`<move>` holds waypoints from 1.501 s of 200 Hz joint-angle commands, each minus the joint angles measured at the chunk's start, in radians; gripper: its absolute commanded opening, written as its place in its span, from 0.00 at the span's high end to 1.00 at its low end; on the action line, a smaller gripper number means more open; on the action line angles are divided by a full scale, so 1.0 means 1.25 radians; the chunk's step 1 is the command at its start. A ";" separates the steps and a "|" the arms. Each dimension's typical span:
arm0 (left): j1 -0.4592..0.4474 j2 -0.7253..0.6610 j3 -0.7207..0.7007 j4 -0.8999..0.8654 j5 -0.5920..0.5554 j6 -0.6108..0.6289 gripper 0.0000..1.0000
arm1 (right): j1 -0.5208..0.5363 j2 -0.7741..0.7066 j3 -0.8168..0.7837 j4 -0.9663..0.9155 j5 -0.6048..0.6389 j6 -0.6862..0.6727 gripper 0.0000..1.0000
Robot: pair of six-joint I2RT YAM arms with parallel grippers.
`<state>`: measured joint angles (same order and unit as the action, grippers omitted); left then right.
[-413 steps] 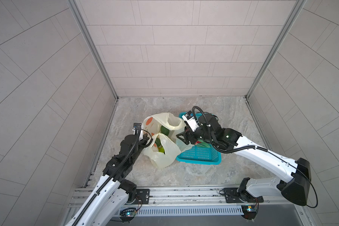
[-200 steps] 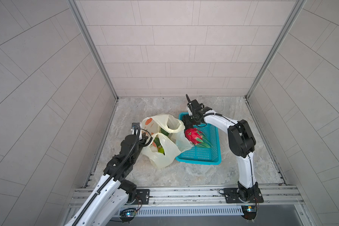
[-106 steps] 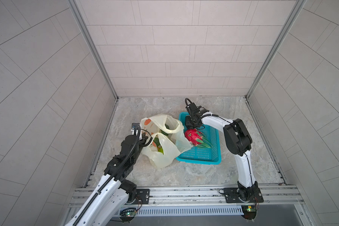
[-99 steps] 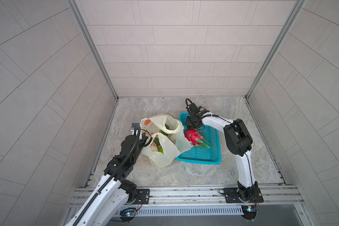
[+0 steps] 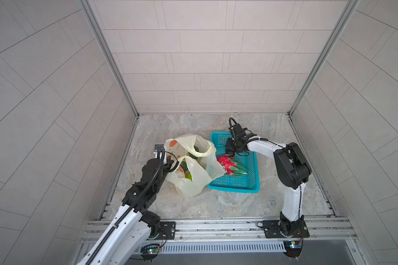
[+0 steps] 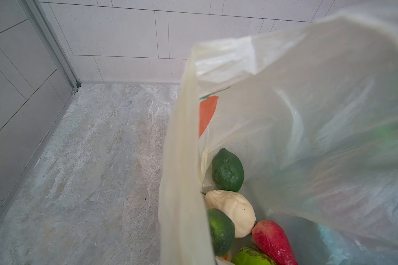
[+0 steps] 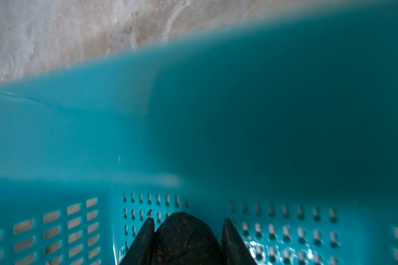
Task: Place the fruits into the plastic bag
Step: Pick up the fruit from the bin, then place the fruit in the plastic bag.
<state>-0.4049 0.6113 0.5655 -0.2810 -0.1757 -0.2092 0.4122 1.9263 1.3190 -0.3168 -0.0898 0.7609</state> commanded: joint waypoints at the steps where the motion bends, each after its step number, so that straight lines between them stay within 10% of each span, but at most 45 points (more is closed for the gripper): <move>1: 0.007 -0.007 -0.006 0.017 0.006 0.003 1.00 | -0.005 -0.095 -0.043 0.020 -0.030 0.002 1.00; 132: 0.007 -0.040 -0.025 0.050 0.083 0.015 1.00 | 0.119 -0.652 -0.363 0.253 -0.295 -0.081 1.00; 300: 0.006 -0.059 -0.022 0.062 0.136 0.010 1.00 | 0.310 -0.363 -0.109 0.223 -0.323 -0.221 1.00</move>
<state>-0.3996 0.5568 0.5438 -0.2363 -0.0204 -0.2020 0.7826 1.3987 1.1088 -0.0174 -0.5213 0.5453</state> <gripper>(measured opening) 0.046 0.378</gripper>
